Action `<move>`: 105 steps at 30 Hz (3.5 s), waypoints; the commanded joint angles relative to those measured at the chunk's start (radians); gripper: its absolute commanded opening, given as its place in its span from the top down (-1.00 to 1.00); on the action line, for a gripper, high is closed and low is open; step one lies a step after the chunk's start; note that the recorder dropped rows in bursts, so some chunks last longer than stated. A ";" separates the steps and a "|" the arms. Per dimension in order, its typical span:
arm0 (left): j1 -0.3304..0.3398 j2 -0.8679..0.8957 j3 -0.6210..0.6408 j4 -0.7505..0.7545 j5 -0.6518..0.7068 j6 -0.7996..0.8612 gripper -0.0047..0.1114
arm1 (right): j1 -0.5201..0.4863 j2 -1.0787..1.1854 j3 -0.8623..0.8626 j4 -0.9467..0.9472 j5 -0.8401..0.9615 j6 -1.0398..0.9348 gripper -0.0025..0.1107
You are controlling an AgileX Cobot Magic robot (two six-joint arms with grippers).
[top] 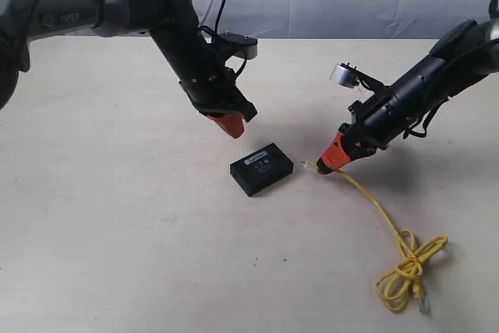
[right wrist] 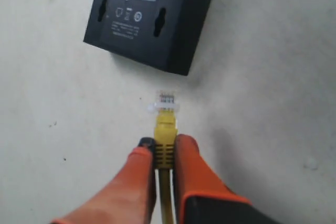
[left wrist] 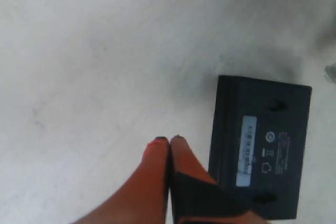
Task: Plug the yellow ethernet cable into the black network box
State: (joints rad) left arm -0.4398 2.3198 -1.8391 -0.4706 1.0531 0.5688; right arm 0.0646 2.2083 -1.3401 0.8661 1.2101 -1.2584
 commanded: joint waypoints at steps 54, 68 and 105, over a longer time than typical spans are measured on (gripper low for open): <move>0.003 0.089 0.006 -0.107 -0.059 0.013 0.91 | 0.307 -0.387 0.340 -0.312 -0.645 0.085 0.97; 0.003 0.087 0.006 -0.126 -0.013 0.009 0.91 | 0.368 -0.388 0.380 -0.287 -0.655 0.339 0.97; 0.000 0.089 0.006 -0.172 0.018 0.010 0.91 | 0.409 -0.314 0.378 -0.307 -0.799 0.254 0.97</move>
State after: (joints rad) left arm -0.4398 2.4009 -1.8391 -0.6288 1.0612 0.5791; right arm 0.4723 1.8927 -0.9628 0.5960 0.3987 -0.9591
